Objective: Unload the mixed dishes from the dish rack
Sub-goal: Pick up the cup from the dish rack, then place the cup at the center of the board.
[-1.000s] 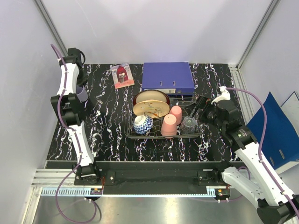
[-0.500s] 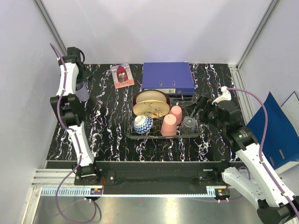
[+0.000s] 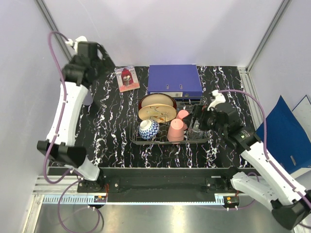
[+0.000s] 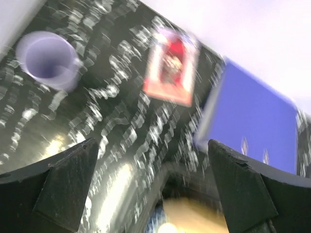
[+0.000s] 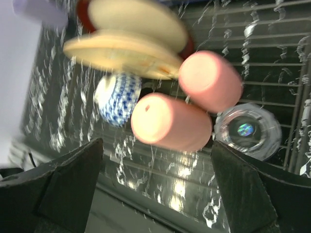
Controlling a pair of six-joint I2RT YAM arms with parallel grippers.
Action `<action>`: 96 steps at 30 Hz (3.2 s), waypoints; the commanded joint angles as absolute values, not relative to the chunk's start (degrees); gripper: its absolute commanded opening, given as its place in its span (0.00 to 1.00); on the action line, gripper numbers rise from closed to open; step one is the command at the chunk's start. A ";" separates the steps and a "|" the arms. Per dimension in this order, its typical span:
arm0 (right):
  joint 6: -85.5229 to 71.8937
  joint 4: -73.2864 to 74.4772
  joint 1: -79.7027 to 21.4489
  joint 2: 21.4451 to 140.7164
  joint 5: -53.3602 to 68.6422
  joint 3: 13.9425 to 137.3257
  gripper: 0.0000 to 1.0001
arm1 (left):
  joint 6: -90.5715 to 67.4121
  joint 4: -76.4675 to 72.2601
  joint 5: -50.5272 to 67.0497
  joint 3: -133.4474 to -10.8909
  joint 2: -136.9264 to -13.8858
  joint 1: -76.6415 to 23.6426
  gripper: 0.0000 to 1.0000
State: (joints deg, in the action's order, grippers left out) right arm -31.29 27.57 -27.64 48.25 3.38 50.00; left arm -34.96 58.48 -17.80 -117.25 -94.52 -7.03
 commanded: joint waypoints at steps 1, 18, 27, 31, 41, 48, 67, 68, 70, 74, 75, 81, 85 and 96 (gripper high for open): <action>-22.69 33.39 -38.02 50.44 -4.64 55.45 1.00 | -35.77 51.69 -20.56 -103.49 -87.90 -14.39 0.99; -19.86 31.47 -45.70 68.45 -13.36 60.20 1.00 | -34.89 42.89 -21.79 -74.37 -65.04 -26.54 0.99; -19.60 29.18 -46.23 74.35 -12.74 62.40 1.00 | -34.01 42.80 -21.80 -70.58 -61.52 -26.54 0.99; -19.07 28.30 -46.14 76.37 -14.06 61.53 1.00 | -33.66 42.54 -21.71 -69.44 -61.79 -26.54 0.99; -18.55 26.89 -46.14 77.25 -14.68 60.73 0.51 | -33.75 42.01 -21.18 -68.20 -62.05 -26.54 0.99; -20.83 29.53 -46.84 70.24 -12.39 63.62 0.27 | -33.14 42.01 -22.58 -67.94 -60.82 -26.54 0.99; -56.39 -12.78 -22.20 46.58 17.33 46.69 0.00 | -40.51 0.84 13.78 -52.92 -46.24 -26.28 0.99; -60.51 -24.14 -20.50 48.93 20.36 44.76 0.00 | -42.78 -1.91 15.54 -51.34 -45.97 -26.02 0.99; -68.88 -35.02 -19.43 52.19 25.29 41.32 0.00 | -45.16 -8.66 20.99 -50.19 -46.31 -25.84 0.99; -71.10 -43.85 -19.51 57.65 27.69 42.27 0.00 | -50.52 -14.49 25.91 -48.87 -48.69 -25.75 0.95; -70.84 -43.86 -19.51 58.00 27.77 42.62 0.00 | -51.32 -17.29 26.97 -48.52 -49.74 -25.75 0.93; -70.14 -45.17 -19.86 60.29 29.27 43.07 0.00 | -55.55 -24.17 30.50 -47.72 -54.04 -25.84 0.88; -68.91 -44.48 -20.65 61.43 30.06 43.94 0.00 | -57.21 -26.27 30.94 -47.38 -56.33 -26.01 0.87; -63.90 -42.63 -28.73 67.93 28.30 47.02 0.00 | -57.66 -29.27 32.17 -49.74 -60.12 -28.83 0.66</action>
State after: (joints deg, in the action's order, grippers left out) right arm -66.26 -40.29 -25.96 66.00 28.53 43.62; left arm -57.87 -24.88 29.91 -47.22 -59.48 -27.79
